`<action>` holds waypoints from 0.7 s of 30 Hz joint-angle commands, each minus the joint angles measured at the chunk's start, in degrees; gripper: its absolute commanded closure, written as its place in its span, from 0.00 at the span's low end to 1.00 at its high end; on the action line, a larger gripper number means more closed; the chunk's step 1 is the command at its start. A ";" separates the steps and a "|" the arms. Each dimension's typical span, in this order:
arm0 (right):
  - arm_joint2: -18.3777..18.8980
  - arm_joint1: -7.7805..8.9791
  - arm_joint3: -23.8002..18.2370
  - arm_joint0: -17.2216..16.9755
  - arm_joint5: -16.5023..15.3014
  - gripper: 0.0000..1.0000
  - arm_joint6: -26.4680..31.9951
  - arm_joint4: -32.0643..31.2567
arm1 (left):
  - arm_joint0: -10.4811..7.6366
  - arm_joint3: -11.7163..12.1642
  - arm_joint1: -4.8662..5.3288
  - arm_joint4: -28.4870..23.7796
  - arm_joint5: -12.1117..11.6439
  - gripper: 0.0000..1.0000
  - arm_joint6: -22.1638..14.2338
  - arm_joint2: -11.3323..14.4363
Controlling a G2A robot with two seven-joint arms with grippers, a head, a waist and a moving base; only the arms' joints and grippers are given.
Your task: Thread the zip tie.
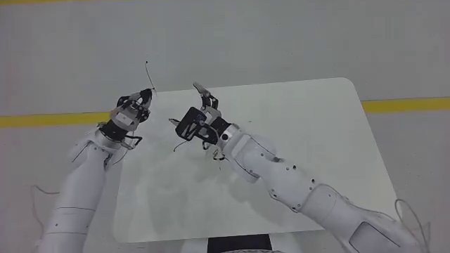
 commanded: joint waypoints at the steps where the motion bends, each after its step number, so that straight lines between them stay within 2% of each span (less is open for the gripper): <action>1: 0.01 -0.40 1.08 0.38 -0.50 0.00 -1.73 0.40 | 0.08 0.35 0.26 -1.10 -0.01 1.00 0.04 0.67; 5: -0.21 -1.37 3.40 1.54 -0.62 0.00 -5.16 0.55 | -0.01 0.90 0.76 -3.11 -0.01 1.00 -0.82 2.10; 13: -0.13 -1.44 3.61 1.35 -0.56 0.00 -5.27 0.58 | -0.21 0.85 0.97 -2.99 -0.01 1.00 -1.23 2.10; 15: 0.39 -1.54 3.66 0.90 -0.41 0.00 -4.60 0.30 | 0.03 -0.03 0.83 -3.19 -0.59 1.00 0.13 2.39; 21: 0.77 -2.63 5.04 1.99 0.19 0.00 -3.41 -0.24 | 0.60 -1.26 0.78 -1.42 -1.85 1.00 -0.42 2.49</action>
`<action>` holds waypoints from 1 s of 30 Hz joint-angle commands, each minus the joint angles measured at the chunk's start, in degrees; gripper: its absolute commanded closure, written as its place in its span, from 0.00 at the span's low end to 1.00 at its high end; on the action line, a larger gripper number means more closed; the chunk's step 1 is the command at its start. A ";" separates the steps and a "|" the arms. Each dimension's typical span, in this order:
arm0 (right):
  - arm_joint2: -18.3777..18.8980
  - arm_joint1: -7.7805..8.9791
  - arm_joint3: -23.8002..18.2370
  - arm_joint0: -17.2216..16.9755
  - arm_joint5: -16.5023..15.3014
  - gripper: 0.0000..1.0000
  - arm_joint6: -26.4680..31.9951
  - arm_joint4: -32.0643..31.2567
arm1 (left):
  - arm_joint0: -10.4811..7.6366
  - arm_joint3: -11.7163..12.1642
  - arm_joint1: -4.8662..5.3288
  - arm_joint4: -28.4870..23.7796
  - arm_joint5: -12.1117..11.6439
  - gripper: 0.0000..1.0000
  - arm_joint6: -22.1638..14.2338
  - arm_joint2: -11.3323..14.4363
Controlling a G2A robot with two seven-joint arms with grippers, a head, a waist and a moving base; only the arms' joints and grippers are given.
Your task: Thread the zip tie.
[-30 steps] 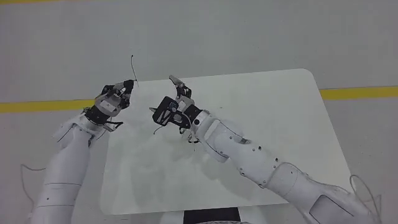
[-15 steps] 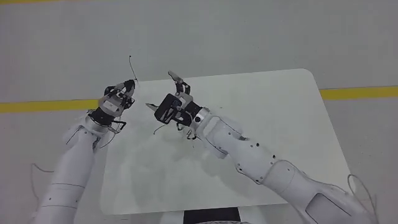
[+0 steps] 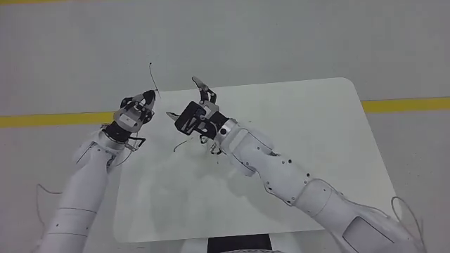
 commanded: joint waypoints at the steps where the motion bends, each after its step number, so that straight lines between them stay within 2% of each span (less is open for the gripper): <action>1: -0.10 -0.38 0.67 0.37 0.07 0.00 0.09 -0.22 | 0.15 -0.26 -0.05 0.19 -0.20 1.00 -0.26 0.11; 6: -0.29 -1.27 1.80 0.71 0.80 0.00 -1.29 -0.59 | 0.33 -0.60 -0.12 0.24 -0.36 1.00 -0.39 0.12; 7: -0.43 -1.40 2.07 0.79 0.81 0.15 -1.60 -0.59 | 0.33 -0.60 -0.12 0.24 -0.36 1.00 -0.39 0.12; 8: -0.54 -1.51 2.31 0.89 0.86 0.26 -1.77 -0.59 | 0.33 -0.60 -0.12 0.24 -0.36 1.00 -0.39 0.12; 9: -0.62 -1.62 2.50 0.97 0.93 0.52 -2.01 -0.59 | 0.33 -0.60 -0.12 0.24 -0.36 1.00 -0.39 0.12; 12: -0.88 -1.98 3.22 1.17 0.92 0.60 -2.55 -0.59 | 0.33 -0.60 -0.12 0.24 -0.36 1.00 -0.39 0.12; 30: -1.71 -3.73 5.18 2.14 -0.82 0.72 -4.04 -0.59 | 0.33 -0.60 -0.12 0.24 -0.36 1.00 -0.39 0.12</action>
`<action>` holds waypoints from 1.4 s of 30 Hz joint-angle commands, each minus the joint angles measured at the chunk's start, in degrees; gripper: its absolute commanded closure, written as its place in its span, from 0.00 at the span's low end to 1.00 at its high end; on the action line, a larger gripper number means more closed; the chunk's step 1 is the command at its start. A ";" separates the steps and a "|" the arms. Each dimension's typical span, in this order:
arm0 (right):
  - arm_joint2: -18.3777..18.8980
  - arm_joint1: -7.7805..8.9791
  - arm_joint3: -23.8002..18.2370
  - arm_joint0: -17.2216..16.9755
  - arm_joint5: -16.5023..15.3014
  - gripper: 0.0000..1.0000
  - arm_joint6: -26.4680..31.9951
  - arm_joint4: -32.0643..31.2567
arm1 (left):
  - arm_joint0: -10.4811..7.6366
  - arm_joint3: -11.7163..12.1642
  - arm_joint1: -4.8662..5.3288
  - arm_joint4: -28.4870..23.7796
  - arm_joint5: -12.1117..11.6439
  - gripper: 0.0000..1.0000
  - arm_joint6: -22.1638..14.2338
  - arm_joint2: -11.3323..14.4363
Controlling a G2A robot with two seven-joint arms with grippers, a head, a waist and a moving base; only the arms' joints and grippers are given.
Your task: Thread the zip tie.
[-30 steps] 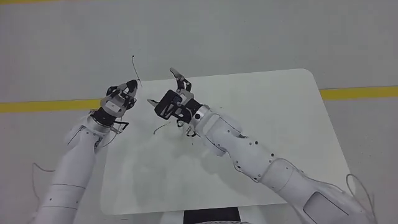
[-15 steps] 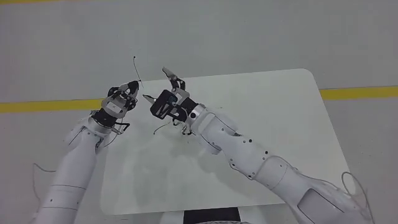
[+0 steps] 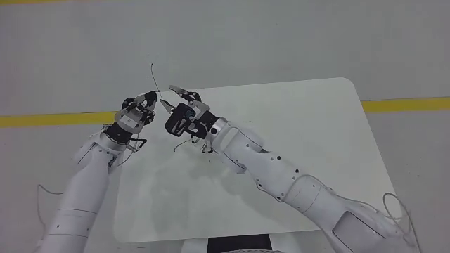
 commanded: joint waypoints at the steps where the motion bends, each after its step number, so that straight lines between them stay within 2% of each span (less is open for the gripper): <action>1: -0.15 -0.05 -0.03 0.09 -0.06 0.72 -0.19 0.00 | 0.00 0.00 0.00 0.00 0.00 1.00 0.00 0.00; 12: -1.05 -0.34 0.32 0.64 -0.20 0.78 -0.40 0.00 | 0.00 0.00 0.00 0.00 0.00 1.00 0.00 0.00; 15: -1.16 -0.44 0.48 0.75 -0.26 0.84 -0.46 0.00 | 0.00 0.00 0.00 0.00 0.00 1.00 0.00 0.00; 17: -1.23 -0.50 0.58 0.81 -0.29 0.99 -0.48 0.00 | 0.00 0.00 0.00 0.00 0.00 1.00 0.00 0.00; 18: -1.25 -0.52 0.62 0.84 -0.31 1.00 -0.45 0.00 | 0.00 0.00 0.00 0.00 0.00 1.00 0.00 0.00; 26: -1.08 -0.37 0.64 0.70 0.13 1.00 -0.14 0.00 | 0.00 0.00 0.00 0.00 0.00 1.00 0.00 0.00; 42: 0.40 1.66 -1.42 -1.10 1.38 1.00 1.21 0.00 | 0.00 0.00 0.00 0.00 0.00 1.00 0.00 0.00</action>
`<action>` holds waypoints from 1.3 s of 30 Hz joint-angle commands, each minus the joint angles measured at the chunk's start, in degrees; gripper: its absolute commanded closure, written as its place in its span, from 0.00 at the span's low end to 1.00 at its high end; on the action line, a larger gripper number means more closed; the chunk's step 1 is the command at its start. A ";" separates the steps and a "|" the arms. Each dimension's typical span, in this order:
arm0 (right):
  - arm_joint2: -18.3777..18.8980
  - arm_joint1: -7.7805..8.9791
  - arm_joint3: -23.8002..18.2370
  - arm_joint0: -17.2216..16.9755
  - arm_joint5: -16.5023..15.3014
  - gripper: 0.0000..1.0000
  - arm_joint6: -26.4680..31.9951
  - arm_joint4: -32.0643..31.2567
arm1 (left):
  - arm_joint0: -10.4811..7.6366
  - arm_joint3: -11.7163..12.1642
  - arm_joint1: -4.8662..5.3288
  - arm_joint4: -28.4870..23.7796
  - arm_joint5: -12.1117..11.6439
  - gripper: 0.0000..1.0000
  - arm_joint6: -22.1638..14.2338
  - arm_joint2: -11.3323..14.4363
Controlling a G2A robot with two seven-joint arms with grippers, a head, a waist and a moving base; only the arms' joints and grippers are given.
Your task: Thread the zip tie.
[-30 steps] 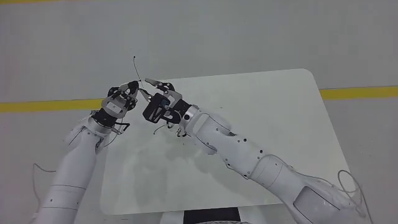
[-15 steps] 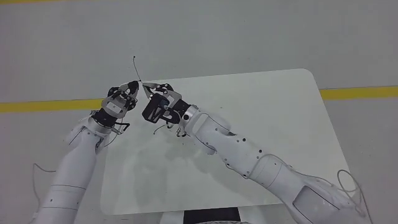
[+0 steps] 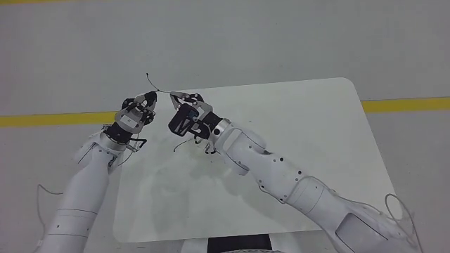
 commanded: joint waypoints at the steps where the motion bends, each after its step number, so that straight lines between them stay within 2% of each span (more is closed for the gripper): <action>1: 0.15 0.26 -0.30 -0.21 0.07 1.00 0.14 0.00 | 0.00 0.00 0.00 0.00 0.00 1.00 0.00 0.00; 12: 0.96 1.55 -1.55 -1.34 0.42 1.00 0.84 0.00 | 0.00 0.00 0.00 0.00 0.00 1.00 0.00 0.00; 39: 4.56 3.48 -3.84 -3.94 1.14 1.00 1.24 0.00 | 0.00 0.00 0.00 0.00 0.00 1.00 0.00 0.00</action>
